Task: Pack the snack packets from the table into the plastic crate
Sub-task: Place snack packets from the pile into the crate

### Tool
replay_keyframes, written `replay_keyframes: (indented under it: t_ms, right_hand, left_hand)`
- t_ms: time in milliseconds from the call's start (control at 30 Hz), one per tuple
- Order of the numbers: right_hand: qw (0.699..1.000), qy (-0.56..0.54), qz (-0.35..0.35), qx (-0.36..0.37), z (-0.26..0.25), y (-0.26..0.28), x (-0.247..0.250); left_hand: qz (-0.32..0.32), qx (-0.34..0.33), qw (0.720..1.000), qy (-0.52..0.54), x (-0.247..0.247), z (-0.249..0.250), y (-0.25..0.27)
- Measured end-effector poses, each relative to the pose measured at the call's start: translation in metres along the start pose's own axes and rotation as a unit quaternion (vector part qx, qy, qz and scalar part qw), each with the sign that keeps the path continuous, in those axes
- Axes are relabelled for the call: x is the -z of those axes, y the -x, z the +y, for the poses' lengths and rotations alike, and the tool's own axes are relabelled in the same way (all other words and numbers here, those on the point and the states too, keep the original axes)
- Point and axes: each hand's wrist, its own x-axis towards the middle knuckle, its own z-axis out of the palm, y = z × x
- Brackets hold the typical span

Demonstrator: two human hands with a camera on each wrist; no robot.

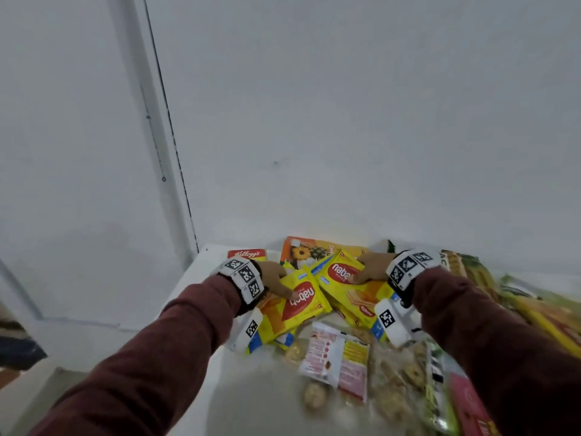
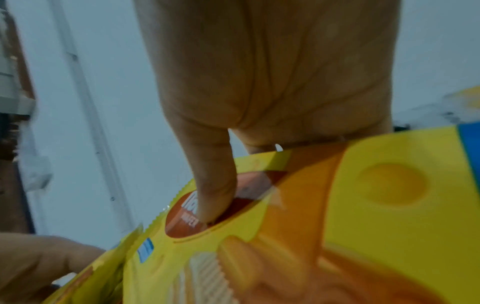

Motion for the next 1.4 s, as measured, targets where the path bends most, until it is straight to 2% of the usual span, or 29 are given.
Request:
replay_keyframes:
  t_ms: [267, 400, 533, 700, 867, 1000, 1200, 1400]
  right_hand:
    - [0.996, -0.084, 0.019, -0.015, 0.002, 0.011, -0.004]
    - [0.988, -0.145, 0.041, 0.019, 0.007, 0.021, -0.002]
    - [0.974, -0.200, 0.085, 0.068, 0.011, 0.039, 0.010]
    - [0.962, -0.181, 0.171, 0.111, 0.024, 0.082, 0.037]
    - [0.963, -0.135, 0.215, 0.091, 0.063, 0.144, 0.070]
    - [0.960, -0.067, 0.265, 0.056, 0.111, 0.207, 0.088]
    - [0.952, -0.049, 0.303, 0.003, 0.211, 0.301, 0.102]
    - [0.940, -0.022, 0.335, -0.070, 0.316, 0.381, 0.093]
  left_hand:
    - [0.019, -0.034, 0.999, 0.013, 0.007, -0.001, -0.001]
    - [0.050, -0.091, 0.989, 0.101, 0.016, -0.006, 0.007]
    - [0.068, -0.139, 0.978, 0.139, 0.029, -0.003, 0.022]
    - [0.088, -0.191, 0.969, 0.133, 0.053, 0.023, 0.050]
    - [0.150, -0.234, 0.957, 0.076, 0.079, 0.076, 0.086]
    - [0.162, -0.276, 0.945, 0.068, 0.086, 0.140, 0.112]
    - [0.197, -0.330, 0.923, 0.010, 0.079, 0.259, 0.139]
    - [0.212, -0.382, 0.899, -0.026, 0.060, 0.372, 0.139]
